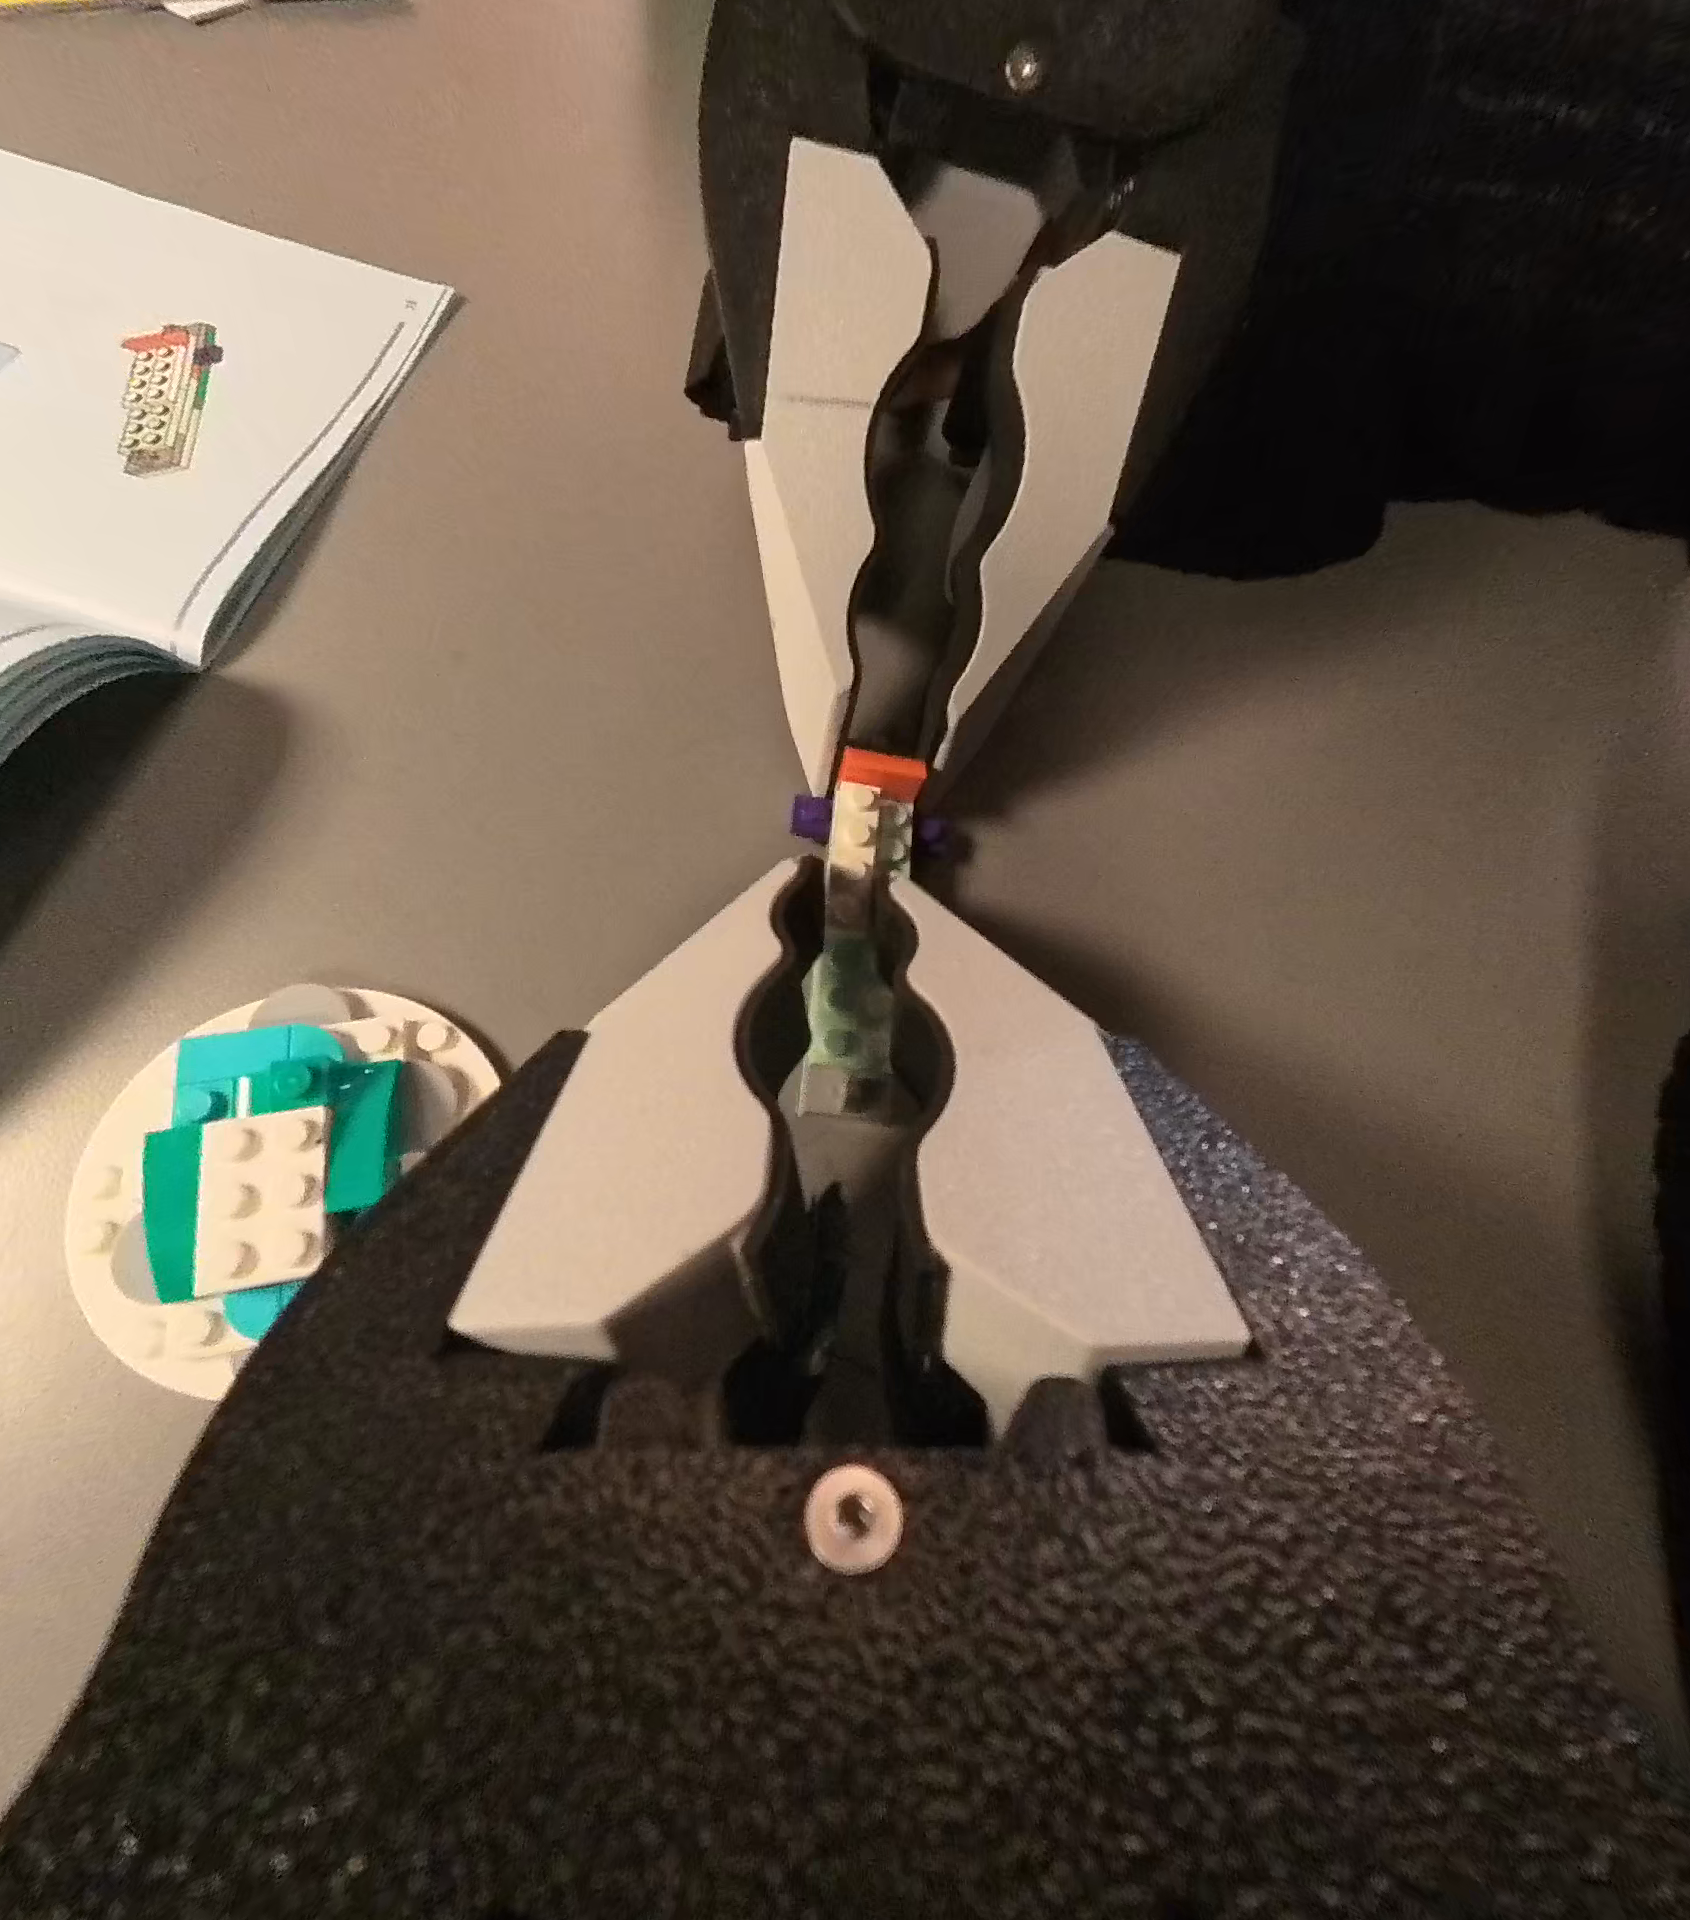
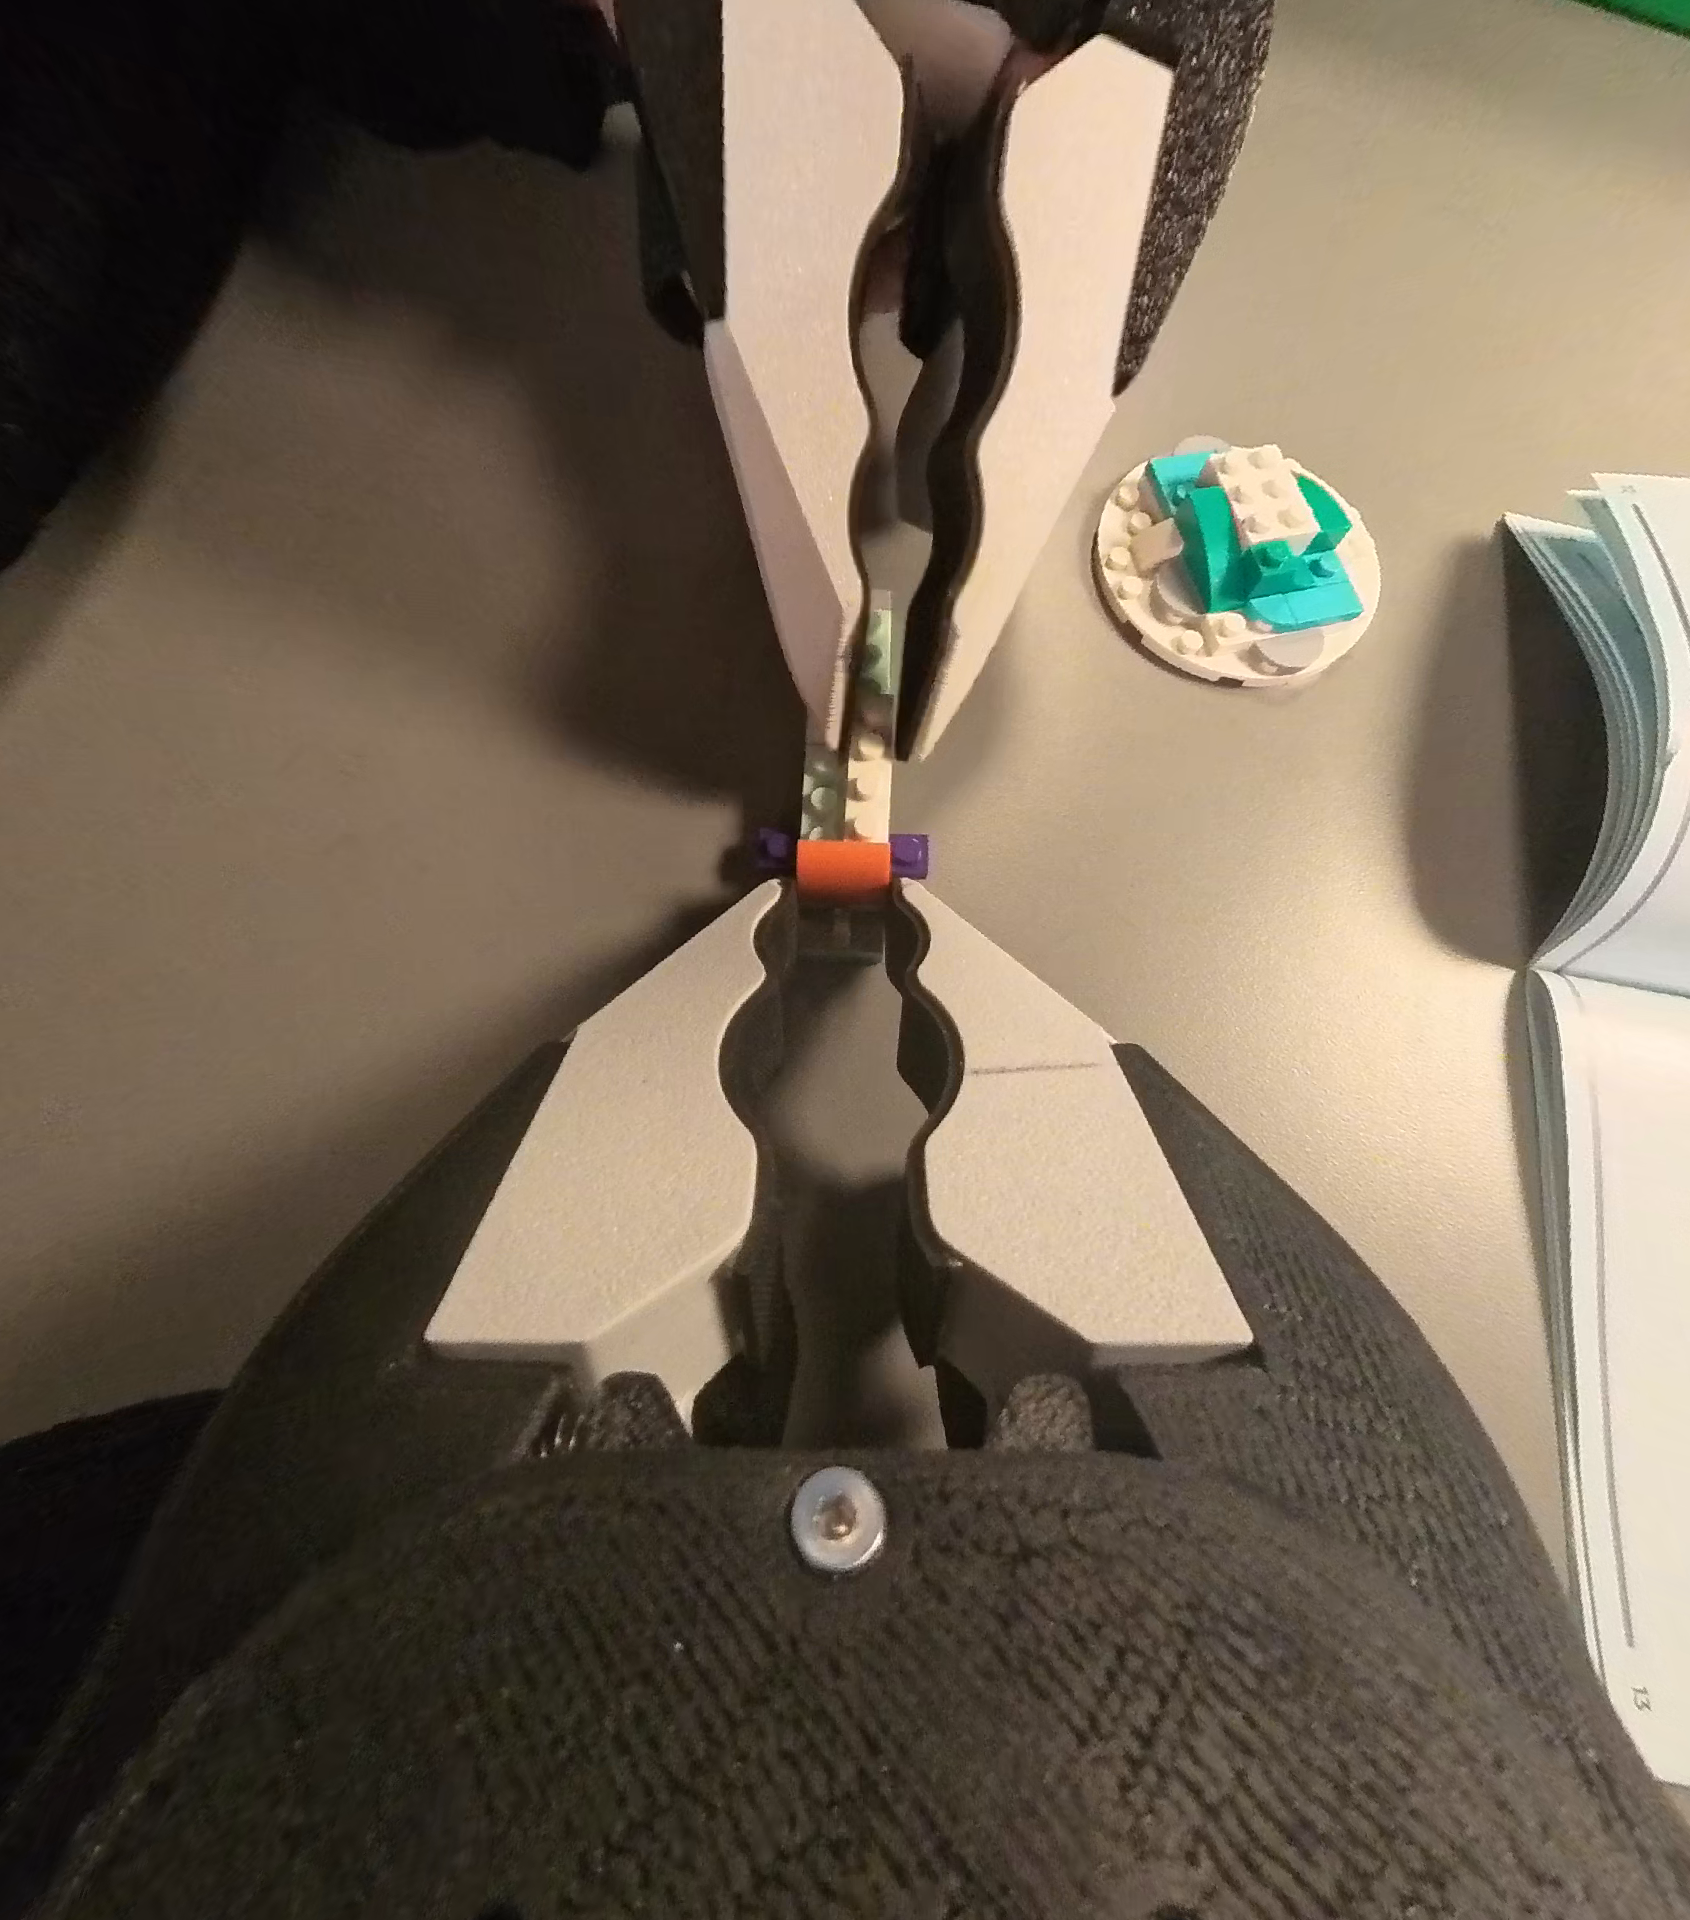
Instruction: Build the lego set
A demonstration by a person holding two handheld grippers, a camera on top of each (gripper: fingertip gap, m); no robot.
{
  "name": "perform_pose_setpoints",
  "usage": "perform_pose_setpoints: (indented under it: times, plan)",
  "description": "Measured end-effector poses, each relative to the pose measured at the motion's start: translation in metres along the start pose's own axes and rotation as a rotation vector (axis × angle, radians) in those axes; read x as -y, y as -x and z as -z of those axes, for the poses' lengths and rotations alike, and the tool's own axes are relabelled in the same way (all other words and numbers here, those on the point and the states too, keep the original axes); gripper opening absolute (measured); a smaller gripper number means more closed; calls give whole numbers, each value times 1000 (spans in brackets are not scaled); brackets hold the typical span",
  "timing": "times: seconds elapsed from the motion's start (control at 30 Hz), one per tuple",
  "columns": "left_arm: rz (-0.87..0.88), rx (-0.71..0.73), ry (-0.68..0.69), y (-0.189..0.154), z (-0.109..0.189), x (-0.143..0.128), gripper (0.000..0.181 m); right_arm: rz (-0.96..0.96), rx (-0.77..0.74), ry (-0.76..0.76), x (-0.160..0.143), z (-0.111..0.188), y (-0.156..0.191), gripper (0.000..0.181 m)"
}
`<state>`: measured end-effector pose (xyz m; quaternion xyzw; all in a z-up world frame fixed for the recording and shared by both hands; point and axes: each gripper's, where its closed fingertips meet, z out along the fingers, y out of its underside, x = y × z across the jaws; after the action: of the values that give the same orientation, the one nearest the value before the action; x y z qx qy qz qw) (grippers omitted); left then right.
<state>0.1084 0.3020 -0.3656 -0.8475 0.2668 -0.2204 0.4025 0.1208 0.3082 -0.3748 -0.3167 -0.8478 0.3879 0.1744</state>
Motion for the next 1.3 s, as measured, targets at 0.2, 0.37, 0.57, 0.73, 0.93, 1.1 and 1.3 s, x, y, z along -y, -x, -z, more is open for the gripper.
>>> perform_pose_setpoints:
  times: [0.2,0.37,0.57,0.73,0.93,1.1,1.3]
  plan:
    - [5,-9,-2,-3,0,1,16,0,0,0,0,0,0,15]
    - [-26,5,-68,-9,12,9,43,-10,-2,-1,0,0,-1,15]
    - [-427,271,-7,-5,14,-4,59,-41,-35,-31,3,4,-9,14]
    - [-832,505,68,0,12,5,55,-54,-69,-25,5,6,-14,14]
    - [-1100,713,168,17,15,13,56,-93,-89,-87,22,18,-18,14]
    - [-1252,841,191,22,15,22,38,-87,-88,-97,30,23,-16,14]
    - [-1273,863,181,21,14,29,33,-92,-84,-103,31,24,-16,14]
